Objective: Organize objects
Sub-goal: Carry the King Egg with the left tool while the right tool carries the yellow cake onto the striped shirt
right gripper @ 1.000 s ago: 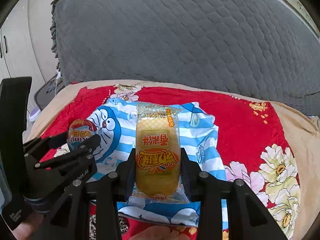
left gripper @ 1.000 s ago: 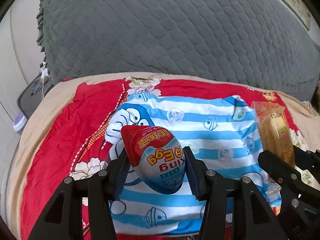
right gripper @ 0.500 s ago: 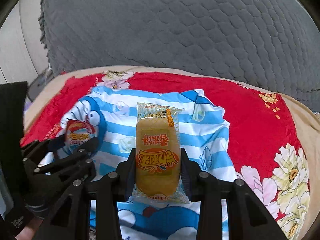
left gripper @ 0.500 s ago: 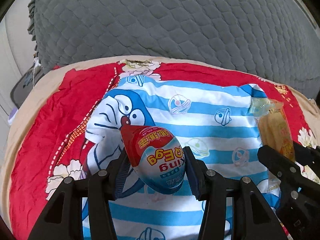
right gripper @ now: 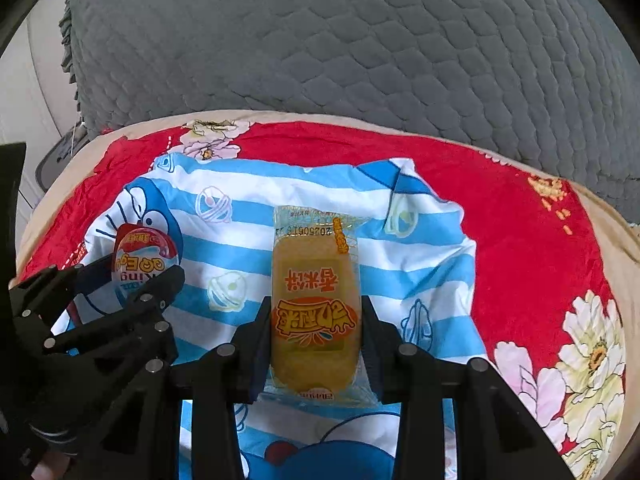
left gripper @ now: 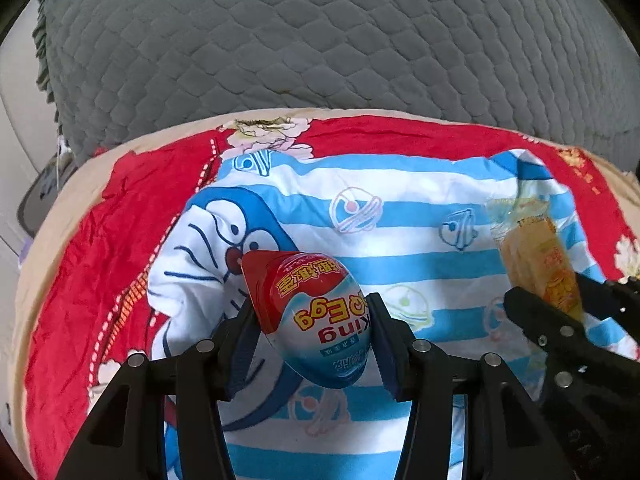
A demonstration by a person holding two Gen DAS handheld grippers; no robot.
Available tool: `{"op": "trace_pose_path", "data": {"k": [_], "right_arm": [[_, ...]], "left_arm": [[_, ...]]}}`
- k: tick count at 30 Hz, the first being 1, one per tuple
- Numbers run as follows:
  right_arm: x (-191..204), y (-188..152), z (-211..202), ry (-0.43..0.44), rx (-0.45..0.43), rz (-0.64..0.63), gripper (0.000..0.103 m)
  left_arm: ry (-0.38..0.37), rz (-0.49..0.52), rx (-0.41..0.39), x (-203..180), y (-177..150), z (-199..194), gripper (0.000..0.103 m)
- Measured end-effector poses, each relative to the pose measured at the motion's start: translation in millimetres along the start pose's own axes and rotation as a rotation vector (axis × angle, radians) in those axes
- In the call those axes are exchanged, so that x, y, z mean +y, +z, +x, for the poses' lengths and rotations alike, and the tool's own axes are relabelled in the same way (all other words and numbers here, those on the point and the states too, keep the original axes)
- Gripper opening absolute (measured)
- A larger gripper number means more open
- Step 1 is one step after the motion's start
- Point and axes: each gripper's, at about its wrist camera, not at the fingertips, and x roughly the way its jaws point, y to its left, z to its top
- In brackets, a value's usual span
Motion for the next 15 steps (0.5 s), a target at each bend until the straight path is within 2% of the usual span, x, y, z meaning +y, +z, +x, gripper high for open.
{"op": "trace_pose_path", "data": {"k": [4,15], "right_arm": [[-1.1,2.8,7.5,-0.020,0.009,-0.014,0.039],[-10.8,-1.5,35.9,0.002,0.087,0.020,0.040]], "left_arm": [[-0.003,-0.007,0.005,0.9,2.2,8.3,0.054],[0.021,0.011,0.008,0.3,0.9,25.7,0.054]]}}
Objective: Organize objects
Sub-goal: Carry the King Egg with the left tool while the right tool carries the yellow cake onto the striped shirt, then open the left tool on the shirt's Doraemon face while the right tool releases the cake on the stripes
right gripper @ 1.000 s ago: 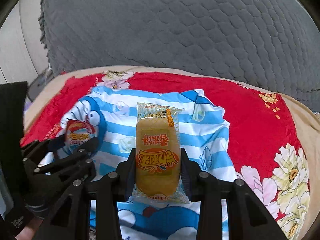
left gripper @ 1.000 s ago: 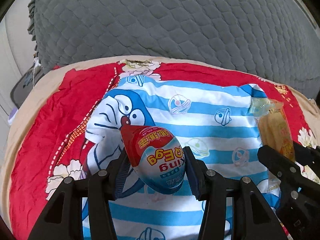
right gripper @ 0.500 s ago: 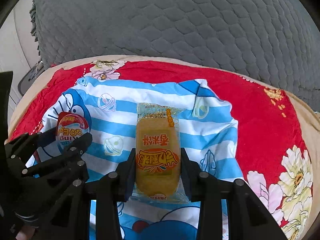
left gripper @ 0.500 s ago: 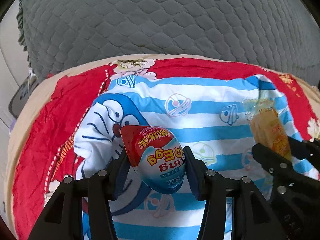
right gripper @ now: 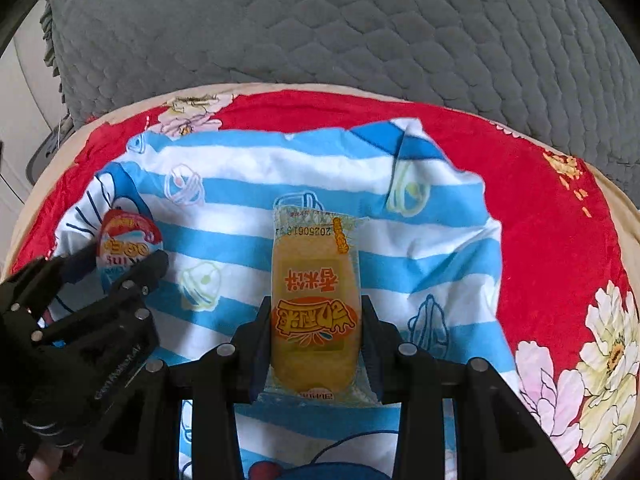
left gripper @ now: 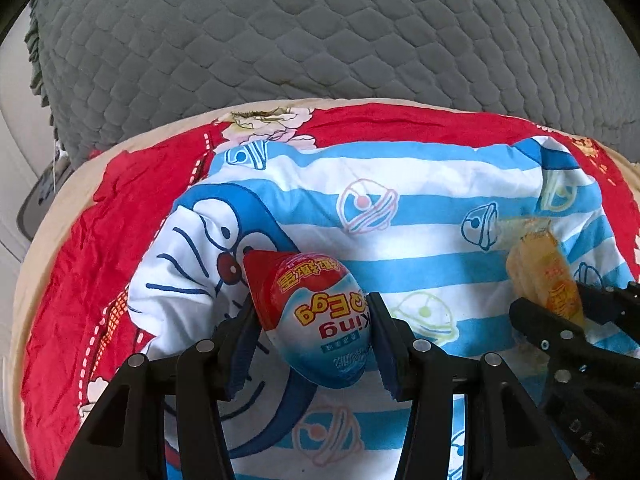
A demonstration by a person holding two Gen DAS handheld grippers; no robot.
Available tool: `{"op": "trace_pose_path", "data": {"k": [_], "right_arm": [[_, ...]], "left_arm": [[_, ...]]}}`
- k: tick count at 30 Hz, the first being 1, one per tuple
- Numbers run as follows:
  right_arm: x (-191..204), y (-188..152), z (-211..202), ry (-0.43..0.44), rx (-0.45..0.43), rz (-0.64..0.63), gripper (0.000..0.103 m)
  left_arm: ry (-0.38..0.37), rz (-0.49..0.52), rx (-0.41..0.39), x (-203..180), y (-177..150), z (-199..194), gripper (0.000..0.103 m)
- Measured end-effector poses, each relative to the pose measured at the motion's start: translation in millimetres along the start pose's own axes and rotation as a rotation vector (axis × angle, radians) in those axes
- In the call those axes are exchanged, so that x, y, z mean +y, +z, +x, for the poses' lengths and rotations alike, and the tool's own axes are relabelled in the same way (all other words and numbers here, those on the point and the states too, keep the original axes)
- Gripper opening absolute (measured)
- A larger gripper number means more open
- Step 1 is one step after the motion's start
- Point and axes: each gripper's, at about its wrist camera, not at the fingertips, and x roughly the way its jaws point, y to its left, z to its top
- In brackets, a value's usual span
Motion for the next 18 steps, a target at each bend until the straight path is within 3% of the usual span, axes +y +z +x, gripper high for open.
{"op": "trace_pose_path", "data": {"k": [18], "right_arm": [[0.0,-3.5,7.3,-0.021,0.020,-0.020,0.040]], "left_arm": [[0.003,-0.018,0.021,-0.2,-4.8,2.7,0.055]]}}
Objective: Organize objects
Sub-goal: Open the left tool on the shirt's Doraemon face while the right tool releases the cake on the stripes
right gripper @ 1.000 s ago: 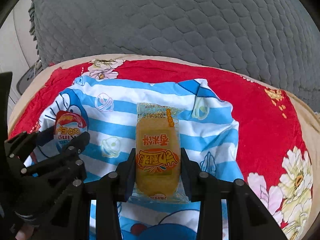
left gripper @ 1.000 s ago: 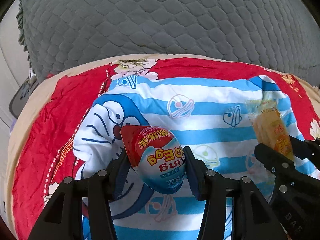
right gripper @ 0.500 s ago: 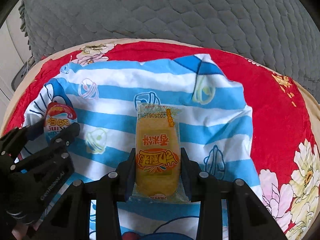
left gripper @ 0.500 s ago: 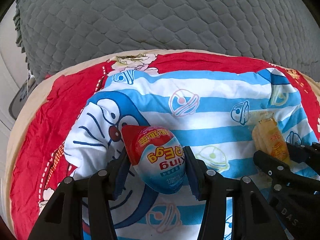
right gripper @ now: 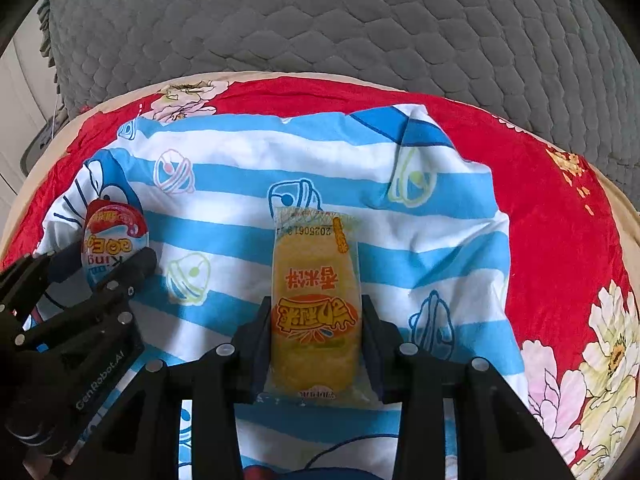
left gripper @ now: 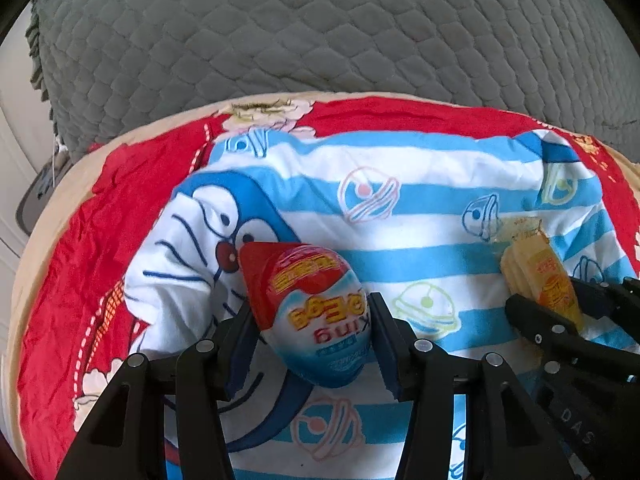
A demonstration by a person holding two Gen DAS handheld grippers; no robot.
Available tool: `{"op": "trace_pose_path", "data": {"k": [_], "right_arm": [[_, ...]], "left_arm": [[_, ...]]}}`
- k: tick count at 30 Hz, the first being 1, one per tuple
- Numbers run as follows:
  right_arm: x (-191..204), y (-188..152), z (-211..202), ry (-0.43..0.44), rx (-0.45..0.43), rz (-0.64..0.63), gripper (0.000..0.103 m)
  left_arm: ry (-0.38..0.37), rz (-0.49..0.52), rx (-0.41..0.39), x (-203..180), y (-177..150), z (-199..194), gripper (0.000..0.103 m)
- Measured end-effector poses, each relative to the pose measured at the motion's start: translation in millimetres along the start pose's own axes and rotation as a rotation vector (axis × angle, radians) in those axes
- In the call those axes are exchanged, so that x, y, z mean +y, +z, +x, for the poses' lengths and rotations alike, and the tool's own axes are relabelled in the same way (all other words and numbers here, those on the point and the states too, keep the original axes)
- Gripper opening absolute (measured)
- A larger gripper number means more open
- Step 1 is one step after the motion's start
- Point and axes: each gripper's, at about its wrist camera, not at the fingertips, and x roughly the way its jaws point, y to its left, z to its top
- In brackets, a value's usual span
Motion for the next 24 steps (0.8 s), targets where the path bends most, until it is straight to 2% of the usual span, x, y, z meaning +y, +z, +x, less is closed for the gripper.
{"op": "trace_pose_path", "data": {"k": [7,9,12,15,24], "right_arm": [[0.4,1.0,1.3,-0.005,0.000,-0.003,0.041],[0.6,1.0,1.3,-0.001,0.004,-0.004,0.044],[1.6,1.0,1.2,0.003,0.018,-0.008,0.049],[3.3,0.3,1.3,0.007,0.028,-0.009,0.058],[-4.8,-1.1,-2.6,0.003,0.036,0.022,0.064]], "left_arm": [[-0.016,-0.025,0.013,4.7,-2.4,3.0,0.055],[-0.024,-0.038,0.016,7.2,-2.8,3.7,0.055],[-0.028,-0.044,0.032,9.2,-3.8,5.1,0.060],[-0.027,-0.048,0.024,11.4,-3.9,1.6,0.073],[-0.044,-0.056,0.060,17.4,-5.8,-2.8,0.075]]}}
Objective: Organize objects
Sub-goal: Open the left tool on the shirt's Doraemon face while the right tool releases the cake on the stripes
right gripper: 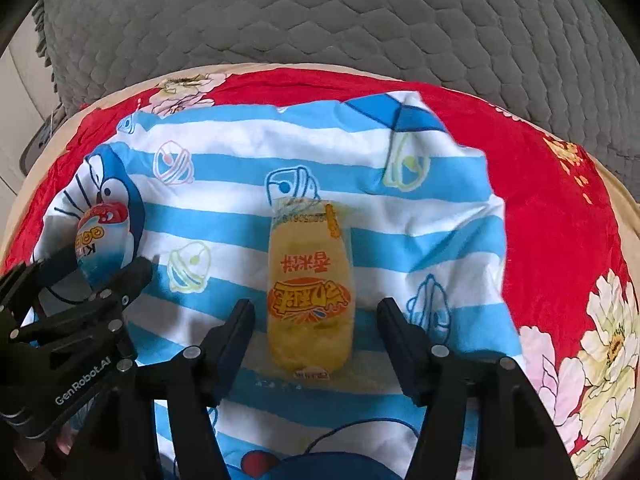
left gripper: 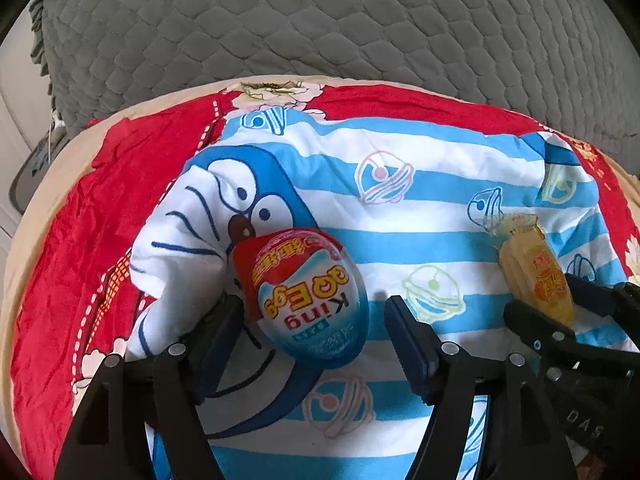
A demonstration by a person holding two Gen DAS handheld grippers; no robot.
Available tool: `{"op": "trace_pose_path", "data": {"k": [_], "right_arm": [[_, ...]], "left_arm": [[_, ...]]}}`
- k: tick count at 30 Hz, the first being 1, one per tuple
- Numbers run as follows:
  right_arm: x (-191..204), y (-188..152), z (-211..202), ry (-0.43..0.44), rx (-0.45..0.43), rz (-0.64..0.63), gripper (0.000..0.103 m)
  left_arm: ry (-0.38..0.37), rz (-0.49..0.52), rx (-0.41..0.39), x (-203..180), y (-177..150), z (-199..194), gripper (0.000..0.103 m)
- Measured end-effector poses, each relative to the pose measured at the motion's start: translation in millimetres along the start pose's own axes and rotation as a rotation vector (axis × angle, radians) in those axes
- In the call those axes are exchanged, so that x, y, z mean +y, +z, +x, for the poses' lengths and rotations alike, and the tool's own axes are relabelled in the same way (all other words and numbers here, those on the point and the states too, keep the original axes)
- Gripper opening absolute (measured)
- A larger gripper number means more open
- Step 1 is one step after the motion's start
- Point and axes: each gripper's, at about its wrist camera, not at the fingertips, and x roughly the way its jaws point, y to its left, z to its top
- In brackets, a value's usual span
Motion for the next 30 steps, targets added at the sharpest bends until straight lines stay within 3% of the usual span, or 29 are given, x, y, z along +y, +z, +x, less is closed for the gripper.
{"op": "trace_pose_path", "data": {"k": [14,20,26,30], "right_arm": [[-2.1,-12.0,-18.2,0.023,-0.015,0.010,0.070],[-3.0,-19.2,-27.9,0.033,-0.025,0.007,0.071],[-4.9,-21.4,-41.0,0.026,-0.047,0.019,0.081],[-4.7,-22.3,-52.0,0.034,-0.061,0.026,0.082]], "left_arm": [[-0.056,-0.045,0.022,10.7,-9.8,-18.6,0.079],[-0.043,-0.041,0.015,9.3,-17.1,-26.3,0.079],[-0.016,-0.058,0.019,9.2,-22.6,-35.1,0.081],[-0.022,-0.051,0.010,7.0,-24.7,-44.3,0.084]]}}
